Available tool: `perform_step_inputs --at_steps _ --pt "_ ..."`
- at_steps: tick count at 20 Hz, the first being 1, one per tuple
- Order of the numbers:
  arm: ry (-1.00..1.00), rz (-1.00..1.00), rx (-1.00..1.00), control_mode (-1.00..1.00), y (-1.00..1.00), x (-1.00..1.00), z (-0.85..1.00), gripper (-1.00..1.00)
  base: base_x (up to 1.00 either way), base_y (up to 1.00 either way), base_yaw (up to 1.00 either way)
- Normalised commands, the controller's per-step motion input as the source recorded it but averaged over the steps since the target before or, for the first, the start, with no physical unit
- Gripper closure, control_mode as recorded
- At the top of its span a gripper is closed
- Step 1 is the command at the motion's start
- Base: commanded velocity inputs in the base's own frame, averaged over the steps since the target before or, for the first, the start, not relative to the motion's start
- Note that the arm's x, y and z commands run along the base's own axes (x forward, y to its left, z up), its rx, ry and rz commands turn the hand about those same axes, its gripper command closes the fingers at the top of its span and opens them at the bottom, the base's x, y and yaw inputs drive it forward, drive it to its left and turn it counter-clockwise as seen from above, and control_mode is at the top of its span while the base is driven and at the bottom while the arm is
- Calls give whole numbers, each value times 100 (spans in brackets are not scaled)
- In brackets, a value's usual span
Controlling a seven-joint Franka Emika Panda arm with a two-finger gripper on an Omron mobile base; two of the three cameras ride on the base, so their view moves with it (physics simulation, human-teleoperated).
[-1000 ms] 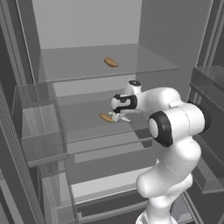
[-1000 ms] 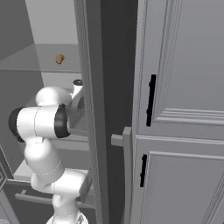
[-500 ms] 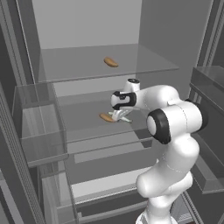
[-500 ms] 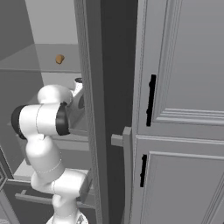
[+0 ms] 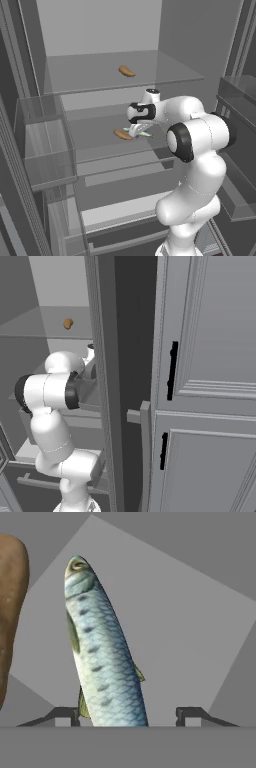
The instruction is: Place one sweet potato and one fish in each tupperware on the nearby counter, to pack two identical lunches.
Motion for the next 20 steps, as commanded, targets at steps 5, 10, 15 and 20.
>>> perform_step_inputs --at_steps 5,10,15,20 --pt "1 0 0 -100 0 -2 -9 100 0 0 0" --pt "-1 -4 0 -100 0 -50 1 100 0 0 0" --pt "-6 -15 0 -100 0 -95 23 100 0 0 0" --pt "-2 -17 0 -100 -1 -95 37 100 0 0 0"
